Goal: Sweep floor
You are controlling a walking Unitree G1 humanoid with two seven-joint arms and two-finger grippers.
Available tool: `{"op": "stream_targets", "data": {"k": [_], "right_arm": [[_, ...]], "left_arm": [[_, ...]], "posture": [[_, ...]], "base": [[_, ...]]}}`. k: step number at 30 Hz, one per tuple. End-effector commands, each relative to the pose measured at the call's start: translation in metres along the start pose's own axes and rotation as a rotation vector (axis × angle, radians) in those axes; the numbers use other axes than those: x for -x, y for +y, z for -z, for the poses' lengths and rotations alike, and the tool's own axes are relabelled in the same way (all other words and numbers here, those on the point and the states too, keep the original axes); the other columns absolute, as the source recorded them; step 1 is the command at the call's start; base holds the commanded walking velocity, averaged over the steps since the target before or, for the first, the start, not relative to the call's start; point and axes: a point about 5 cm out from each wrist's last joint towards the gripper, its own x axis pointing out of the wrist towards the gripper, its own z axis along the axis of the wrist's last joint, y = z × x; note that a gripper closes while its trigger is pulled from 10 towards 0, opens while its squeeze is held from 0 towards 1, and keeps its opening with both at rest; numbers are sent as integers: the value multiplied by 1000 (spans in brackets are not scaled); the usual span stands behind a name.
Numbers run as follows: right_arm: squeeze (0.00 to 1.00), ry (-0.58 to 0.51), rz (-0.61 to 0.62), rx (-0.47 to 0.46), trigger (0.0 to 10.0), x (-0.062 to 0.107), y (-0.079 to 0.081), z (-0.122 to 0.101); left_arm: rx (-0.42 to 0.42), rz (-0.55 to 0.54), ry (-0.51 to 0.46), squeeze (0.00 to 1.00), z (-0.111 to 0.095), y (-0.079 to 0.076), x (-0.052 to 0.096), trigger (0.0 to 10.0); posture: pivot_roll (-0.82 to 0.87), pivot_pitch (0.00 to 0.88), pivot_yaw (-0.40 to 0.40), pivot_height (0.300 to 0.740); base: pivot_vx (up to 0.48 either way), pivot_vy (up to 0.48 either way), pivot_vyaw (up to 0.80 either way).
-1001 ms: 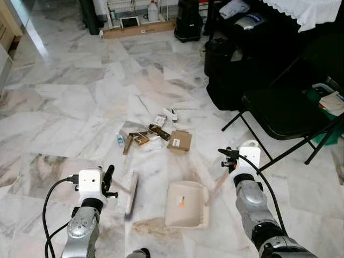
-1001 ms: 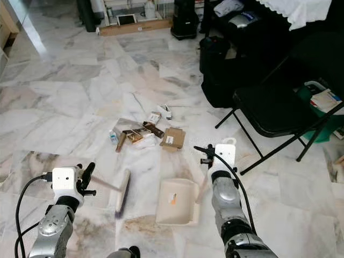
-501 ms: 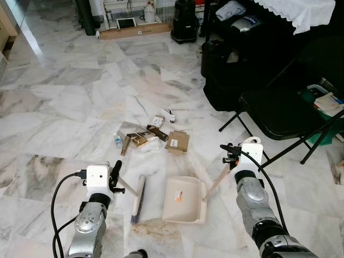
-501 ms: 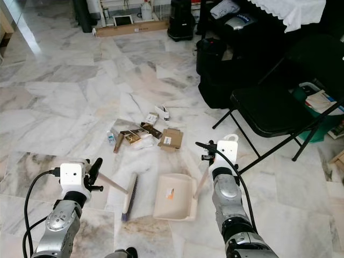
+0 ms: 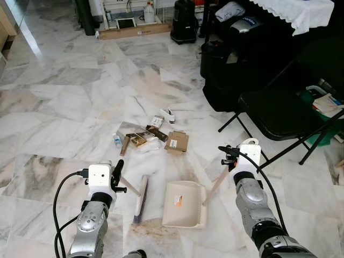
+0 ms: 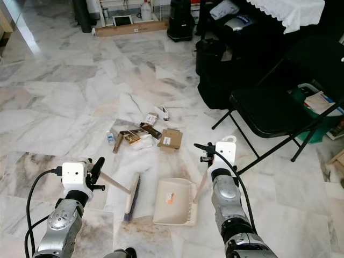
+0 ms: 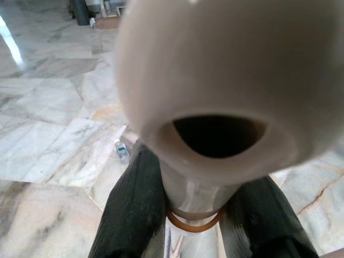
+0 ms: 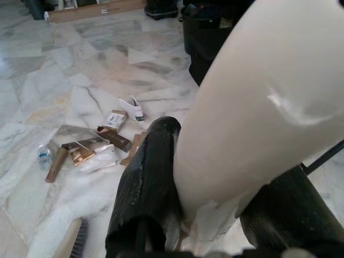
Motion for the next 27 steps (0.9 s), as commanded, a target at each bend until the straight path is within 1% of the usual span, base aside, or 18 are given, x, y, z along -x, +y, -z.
{"op": "stream_targets", "data": {"k": [1,11,13,15,19,27], "right_arm": [[0,-60,-2,-7,10000,-3,2,-12],[0,-56,-5,-13,10000,-3,4,-12],[0,-39,4,-14,10000,-3,3,-10],[0,-32,6,-11,10000,-3,3,-9],[0,-29,2,-15,10000,-3,3,-9],[0,-37,-5,-10,10000,-3,4,-9]], "left_arm": [[-13,-5,-31,0,-7,4,-2,10000],[-12,-18,-36,0,-8,7,-3,10000],[-13,-17,-35,0,-8,7,-3,10000],[-12,-17,-35,0,-8,7,-3,10000],[-12,-16,-33,0,-8,7,-3,10000],[-13,-22,-31,0,-7,8,-2,10000]], "posture": [[84,92,-12,740],[88,112,-11,740],[89,119,-11,740],[89,120,-11,740],[89,128,-13,740],[89,131,-14,740]], "base": [[315,0,0],[347,0,0],[379,0,0],[386,0,-469],[381,0,-800],[382,0,0]]}}
